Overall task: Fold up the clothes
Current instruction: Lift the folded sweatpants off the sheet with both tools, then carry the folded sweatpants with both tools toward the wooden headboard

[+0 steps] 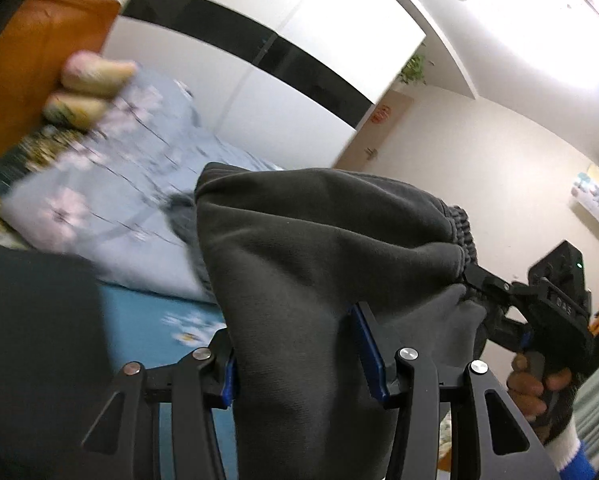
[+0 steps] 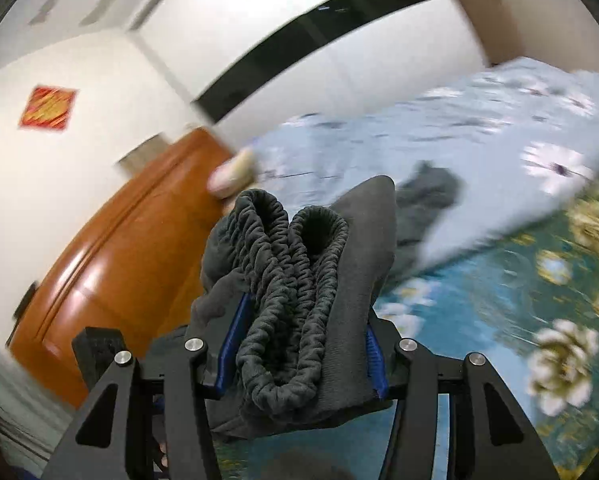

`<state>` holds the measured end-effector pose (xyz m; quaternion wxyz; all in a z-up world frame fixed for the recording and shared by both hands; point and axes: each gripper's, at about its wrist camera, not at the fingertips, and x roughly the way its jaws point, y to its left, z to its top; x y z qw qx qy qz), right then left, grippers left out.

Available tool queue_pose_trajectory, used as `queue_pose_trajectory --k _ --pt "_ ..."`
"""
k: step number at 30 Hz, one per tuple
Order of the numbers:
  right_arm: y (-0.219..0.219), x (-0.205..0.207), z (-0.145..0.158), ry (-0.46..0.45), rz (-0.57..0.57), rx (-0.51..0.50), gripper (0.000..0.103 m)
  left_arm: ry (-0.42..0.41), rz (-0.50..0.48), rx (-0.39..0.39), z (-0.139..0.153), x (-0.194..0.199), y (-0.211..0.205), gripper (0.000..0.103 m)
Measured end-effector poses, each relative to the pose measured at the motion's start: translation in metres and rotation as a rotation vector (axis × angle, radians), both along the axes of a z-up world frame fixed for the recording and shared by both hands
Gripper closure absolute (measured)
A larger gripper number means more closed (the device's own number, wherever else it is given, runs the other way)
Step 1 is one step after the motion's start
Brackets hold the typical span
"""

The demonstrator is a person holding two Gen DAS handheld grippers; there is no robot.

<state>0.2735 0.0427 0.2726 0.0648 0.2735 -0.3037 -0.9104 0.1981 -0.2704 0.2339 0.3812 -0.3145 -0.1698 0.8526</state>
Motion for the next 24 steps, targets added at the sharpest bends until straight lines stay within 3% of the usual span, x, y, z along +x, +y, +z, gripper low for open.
queue_pose_trajectory --k 5,13,16,19,21,24 --pt "-0.079 -0.066 0.010 0.045 0.211 -0.082 0.050 0.019 0.101 -0.105 0.024 -0.008 -0.105 0.052" --pt "-0.228 -0.162 -0.014 -0.050 0.493 -0.211 0.050 -0.148 0.227 -0.263 0.017 -0.064 -0.240 0.052" --pt "-0.264 -0.180 -0.034 -0.097 0.536 -0.220 0.050 -0.214 0.230 -0.257 -0.010 -0.085 -0.271 0.052" --pt "-0.287 -0.198 -0.057 -0.125 0.525 -0.183 0.050 -0.319 0.258 -0.251 -0.059 -0.107 -0.287 0.052" --pt "-0.292 -0.207 -0.081 -0.190 0.497 -0.148 0.050 -0.381 0.288 -0.275 -0.093 -0.118 -0.289 0.050" --pt "-0.291 -0.216 -0.115 -0.268 0.458 -0.124 0.050 -0.411 0.301 -0.201 -0.116 -0.120 -0.294 0.049"
